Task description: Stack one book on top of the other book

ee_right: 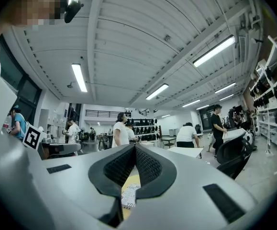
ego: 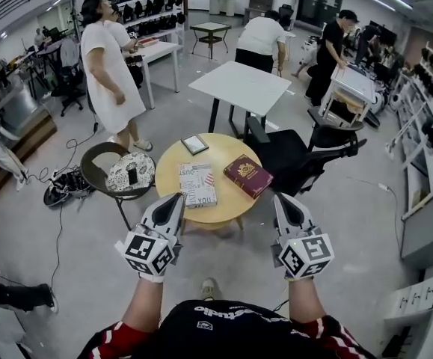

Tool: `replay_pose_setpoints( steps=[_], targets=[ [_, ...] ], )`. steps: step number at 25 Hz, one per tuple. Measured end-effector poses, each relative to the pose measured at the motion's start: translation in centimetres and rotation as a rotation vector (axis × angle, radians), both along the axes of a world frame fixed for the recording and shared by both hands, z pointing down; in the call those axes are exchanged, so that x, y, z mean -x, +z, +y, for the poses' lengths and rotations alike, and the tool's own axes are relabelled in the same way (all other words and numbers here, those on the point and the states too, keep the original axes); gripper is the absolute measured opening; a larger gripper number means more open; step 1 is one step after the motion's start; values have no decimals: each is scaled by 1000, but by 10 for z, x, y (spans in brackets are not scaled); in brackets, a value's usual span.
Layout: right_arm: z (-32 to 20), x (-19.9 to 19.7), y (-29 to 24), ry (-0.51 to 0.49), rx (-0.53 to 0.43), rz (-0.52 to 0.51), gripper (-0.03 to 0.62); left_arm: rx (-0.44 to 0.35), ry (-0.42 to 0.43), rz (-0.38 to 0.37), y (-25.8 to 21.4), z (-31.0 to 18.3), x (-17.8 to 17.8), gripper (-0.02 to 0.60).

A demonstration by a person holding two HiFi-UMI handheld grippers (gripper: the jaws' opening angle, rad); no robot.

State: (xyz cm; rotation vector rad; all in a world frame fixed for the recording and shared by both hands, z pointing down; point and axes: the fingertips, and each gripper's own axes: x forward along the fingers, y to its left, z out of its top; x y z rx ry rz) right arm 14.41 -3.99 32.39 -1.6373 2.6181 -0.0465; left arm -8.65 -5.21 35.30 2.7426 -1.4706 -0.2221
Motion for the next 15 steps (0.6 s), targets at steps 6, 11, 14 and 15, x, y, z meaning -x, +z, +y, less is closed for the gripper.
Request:
replay_pose_setpoints(
  steps=[6,11,14,15],
  targets=[
    [-44,-10,4,49,16,-5,26,-8,50,-12,-4,-50,-11,15],
    [-73,-12,3,88,35,-4,26,-5,94,-2,-7,-86,-14,15],
    [-89,-7,3,101,34,13,26,-3,112,-1,-3,-105,-12,15],
    [-94,-5,4,103,36,20,26,0,117,0,0,-110,-11,15]
  ],
)
